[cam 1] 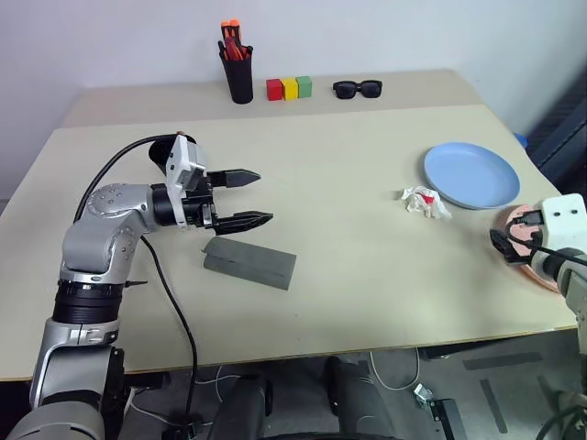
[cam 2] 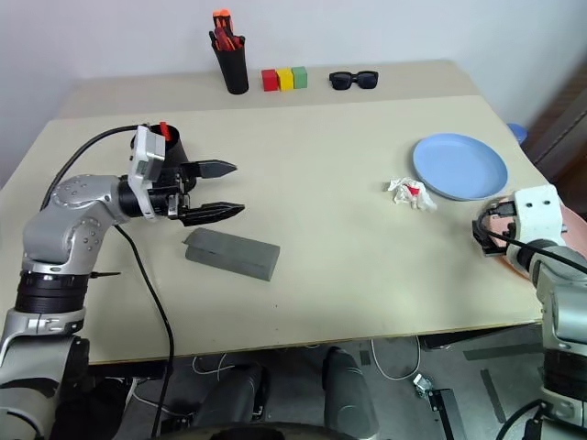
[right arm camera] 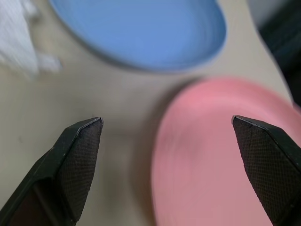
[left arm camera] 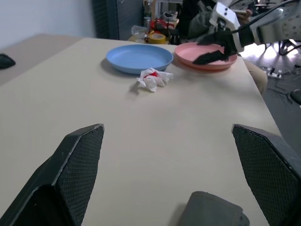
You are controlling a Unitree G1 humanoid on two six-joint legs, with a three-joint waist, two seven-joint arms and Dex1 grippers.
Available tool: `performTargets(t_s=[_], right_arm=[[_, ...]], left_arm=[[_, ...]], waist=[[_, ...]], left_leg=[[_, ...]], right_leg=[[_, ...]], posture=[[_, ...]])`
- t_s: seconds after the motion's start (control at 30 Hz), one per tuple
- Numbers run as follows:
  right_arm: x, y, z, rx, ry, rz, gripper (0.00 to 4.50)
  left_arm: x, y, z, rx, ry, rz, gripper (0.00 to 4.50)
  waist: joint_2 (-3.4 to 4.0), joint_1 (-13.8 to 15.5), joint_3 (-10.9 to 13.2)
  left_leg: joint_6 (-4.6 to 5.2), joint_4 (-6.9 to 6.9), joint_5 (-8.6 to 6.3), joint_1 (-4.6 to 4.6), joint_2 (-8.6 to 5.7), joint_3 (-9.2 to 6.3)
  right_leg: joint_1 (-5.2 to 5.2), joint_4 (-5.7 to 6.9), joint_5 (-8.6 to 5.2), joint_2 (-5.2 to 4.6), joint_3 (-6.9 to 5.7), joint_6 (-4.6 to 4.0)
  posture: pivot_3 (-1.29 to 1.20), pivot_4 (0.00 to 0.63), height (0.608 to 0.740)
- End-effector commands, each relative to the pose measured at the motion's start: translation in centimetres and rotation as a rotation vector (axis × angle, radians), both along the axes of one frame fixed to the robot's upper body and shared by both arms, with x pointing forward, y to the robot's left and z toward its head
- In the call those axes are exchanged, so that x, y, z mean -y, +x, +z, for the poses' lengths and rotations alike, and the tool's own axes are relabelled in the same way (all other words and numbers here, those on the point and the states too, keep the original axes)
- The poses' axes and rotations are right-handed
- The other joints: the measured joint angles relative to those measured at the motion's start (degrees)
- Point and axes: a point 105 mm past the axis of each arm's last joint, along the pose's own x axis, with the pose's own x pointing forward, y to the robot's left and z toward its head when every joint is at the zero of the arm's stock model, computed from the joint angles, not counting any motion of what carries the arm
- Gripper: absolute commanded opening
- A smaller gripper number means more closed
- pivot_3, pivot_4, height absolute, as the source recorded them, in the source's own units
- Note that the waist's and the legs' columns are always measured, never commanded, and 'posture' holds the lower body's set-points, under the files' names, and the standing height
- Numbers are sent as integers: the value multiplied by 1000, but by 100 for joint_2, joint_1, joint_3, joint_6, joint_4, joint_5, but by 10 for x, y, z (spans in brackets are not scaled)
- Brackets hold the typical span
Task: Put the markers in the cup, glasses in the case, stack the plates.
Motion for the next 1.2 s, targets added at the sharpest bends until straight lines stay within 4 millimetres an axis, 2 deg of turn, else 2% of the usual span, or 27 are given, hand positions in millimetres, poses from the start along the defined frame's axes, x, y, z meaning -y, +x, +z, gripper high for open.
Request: performTargets(t_s=[0.03, 0.13, 0.23, 0.33, 0.37, 0.4, 0.53, 0.67, 0.73, 0.8, 0.9, 1.0, 1.1, 1.13, 1.2], right_arm=[[6, -6, 0, 0, 15, -26, 4500], [11, -11, -13, -43, 45, -45, 3606], [22, -10, -9, -40, 21, -82, 2074], [24, -8, -9, -38, 29, -86, 394], [24, -7, -8, -33, 26, -90, 52], [25, -6, -7, -26, 20, -92, 52], [29, 11, 33, 157, -28, -125, 52], [0, 42, 63, 297, -55, 48, 52], [-10, 53, 67, 319, -63, 107, 52], [-32, 78, 69, 326, -54, 205, 52], [-56, 104, 72, 329, -107, 311, 52], [-63, 122, 69, 318, -126, 348, 52], [-65, 129, 59, 281, -137, 368, 52], [-63, 131, 54, 261, -135, 362, 690], [-60, 132, 50, 242, -135, 353, 1387]], left_arm=[[3, -2, 7, 52, -7, -21, 4471], [3, -3, 7, 48, -11, -24, 4500], [0, -4, 7, 34, -14, -15, 4500], [-3, -4, 6, 17, -22, -5, 4500], [-3, -4, 6, 17, -26, -4, 4500], [-3, -5, 6, 19, -27, -3, 4500], [-5, -4, 7, 27, -36, 11, 4500], [-4, -2, 10, 31, -64, 31, 4500], [-4, -1, 11, 33, -72, 39, 4500], [-3, -1, 11, 42, -72, 46, 4500], [-3, -1, 12, 54, -77, 62, 4500], [-4, -4, 13, 60, -78, 76, 4500], [-6, -7, 12, 54, -78, 90, 4500], [-7, -8, 11, 59, -72, 98, 4500], [-9, -10, 11, 62, -70, 112, 4500]], waist=[[0, 3, 0], [0, 4, 0], [0, 4, 0], [0, -2, 0], [0, -2, 0], [-1, 0, -1], [-1, -7, -1], [-1, -31, 0], [-1, -29, 0], [-1, -38, 0], [-1, -94, 0], [0, -115, 1], [0, -114, 1], [0, -121, 1], [0, -135, 1]], left_leg=[[0, 0, 0, 0, 0, -1], [0, 0, 0, -1, 0, 0], [0, 1, 0, -1, 0, 0], [0, 1, 0, 0, 0, 0], [0, 1, 0, 0, 0, -1], [0, 1, 0, 0, 1, -1], [0, 1, 0, 1, 0, 1], [0, 1, 0, 2, 1, 1], [0, 0, 0, 4, 2, 4], [0, 0, 0, 4, 3, 2], [0, 1, 0, 2, 3, 5], [0, 0, 0, -2, 2, 1], [2, -4, -1, -7, -1, -4], [2, -6, -2, -9, -1, -5], [4, -8, -3, -8, -2, -3]], right_leg=[[0, 0, 0, 0, 0, 0], [1, -2, 0, 0, 0, 1], [1, -2, 0, 0, 0, 1], [2, -1, 0, 1, 0, 1], [1, -1, 0, 1, 0, 1], [2, -1, 0, 1, 0, 1], [3, -3, 0, 1, 1, 1], [3, -2, 0, 2, 1, 1], [3, -4, 0, 2, 1, 2], [3, -4, 0, 4, 1, 2], [2, -5, 1, 3, 1, 1], [-1, -4, 1, 2, 1, 1], [-3, -6, 1, -1, 0, 1], [-4, -8, 1, -1, 0, 1], [-5, -9, 1, -2, 0, 1]], posture=[[0, 150, 740], [0, 150, 740], [0, 150, 740], [0, 150, 740], [0, 150, 740], [0, 150, 740], [0, 150, 740], [0, 150, 740], [0, 150, 740], [0, 150, 740], [0, 150, 740], [0, 150, 740], [0, 150, 740], [0, 150, 740], [0, 150, 740]])
